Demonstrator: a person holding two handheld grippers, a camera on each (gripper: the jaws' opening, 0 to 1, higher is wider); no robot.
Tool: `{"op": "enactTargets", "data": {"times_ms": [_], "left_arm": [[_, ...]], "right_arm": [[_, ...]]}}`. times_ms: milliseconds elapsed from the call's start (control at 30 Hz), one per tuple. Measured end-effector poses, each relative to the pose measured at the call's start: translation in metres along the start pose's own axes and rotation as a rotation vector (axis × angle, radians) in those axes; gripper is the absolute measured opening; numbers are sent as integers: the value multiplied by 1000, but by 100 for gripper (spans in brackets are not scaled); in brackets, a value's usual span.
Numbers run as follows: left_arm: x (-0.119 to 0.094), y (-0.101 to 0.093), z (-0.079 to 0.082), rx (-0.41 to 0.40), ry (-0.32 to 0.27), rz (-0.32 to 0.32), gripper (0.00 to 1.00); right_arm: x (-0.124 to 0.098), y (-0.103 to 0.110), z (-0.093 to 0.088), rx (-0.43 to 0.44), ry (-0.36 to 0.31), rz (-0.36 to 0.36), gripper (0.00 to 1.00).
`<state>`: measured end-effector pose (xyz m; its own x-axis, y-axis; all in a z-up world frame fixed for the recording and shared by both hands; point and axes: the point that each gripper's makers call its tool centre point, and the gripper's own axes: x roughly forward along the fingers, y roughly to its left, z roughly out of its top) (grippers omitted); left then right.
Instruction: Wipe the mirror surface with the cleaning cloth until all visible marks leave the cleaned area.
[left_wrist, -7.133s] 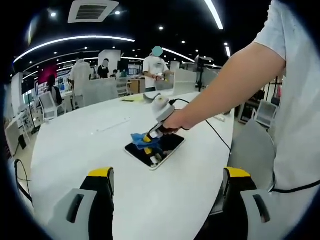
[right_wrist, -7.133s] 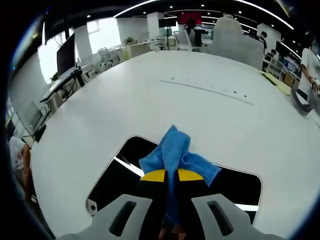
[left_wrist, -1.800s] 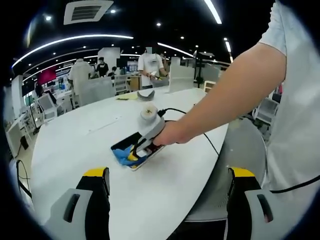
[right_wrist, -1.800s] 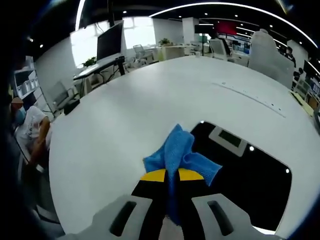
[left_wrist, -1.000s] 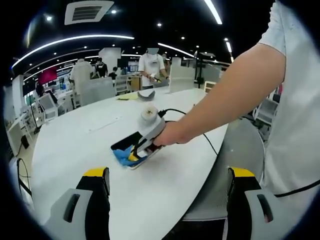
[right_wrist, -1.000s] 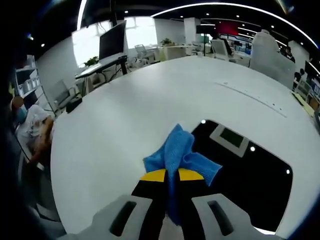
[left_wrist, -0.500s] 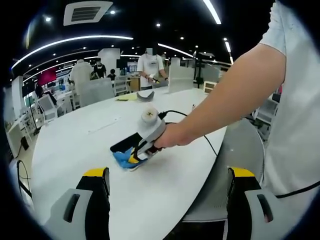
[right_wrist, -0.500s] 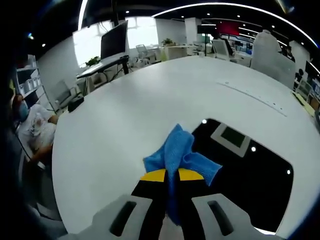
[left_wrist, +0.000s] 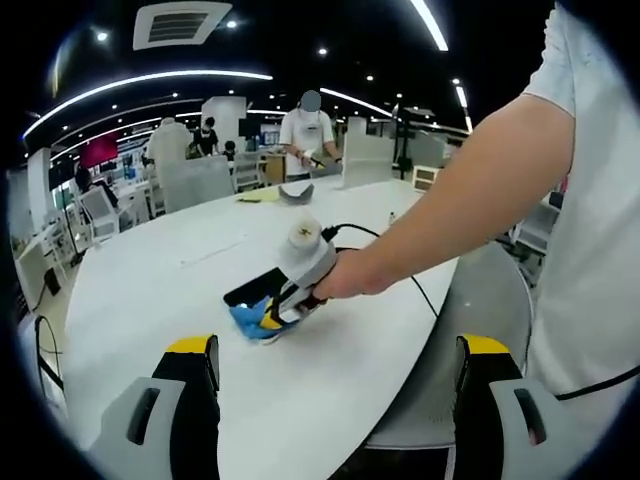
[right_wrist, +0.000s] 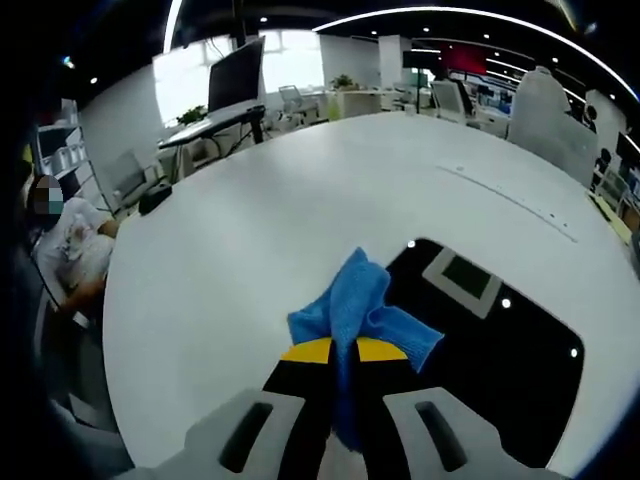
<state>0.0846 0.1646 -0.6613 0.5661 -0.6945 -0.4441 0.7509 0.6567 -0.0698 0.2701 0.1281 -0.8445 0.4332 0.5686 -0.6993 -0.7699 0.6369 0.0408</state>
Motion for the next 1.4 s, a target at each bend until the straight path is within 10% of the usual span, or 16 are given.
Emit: {"op": "enactTargets", "data": {"times_ms": [400,1033,1400], "left_arm": [[7,-7,4,-12,3,40,99],[12,-28,19,-20,-4,114,99],[18,-38,22,-21,4,141,99]], "right_arm": [[-7,7,-4,-72,47,67,2],[-38,17,27,-107,-72,123,2],[-56,-11,14,-125,-83,103,2]]}}
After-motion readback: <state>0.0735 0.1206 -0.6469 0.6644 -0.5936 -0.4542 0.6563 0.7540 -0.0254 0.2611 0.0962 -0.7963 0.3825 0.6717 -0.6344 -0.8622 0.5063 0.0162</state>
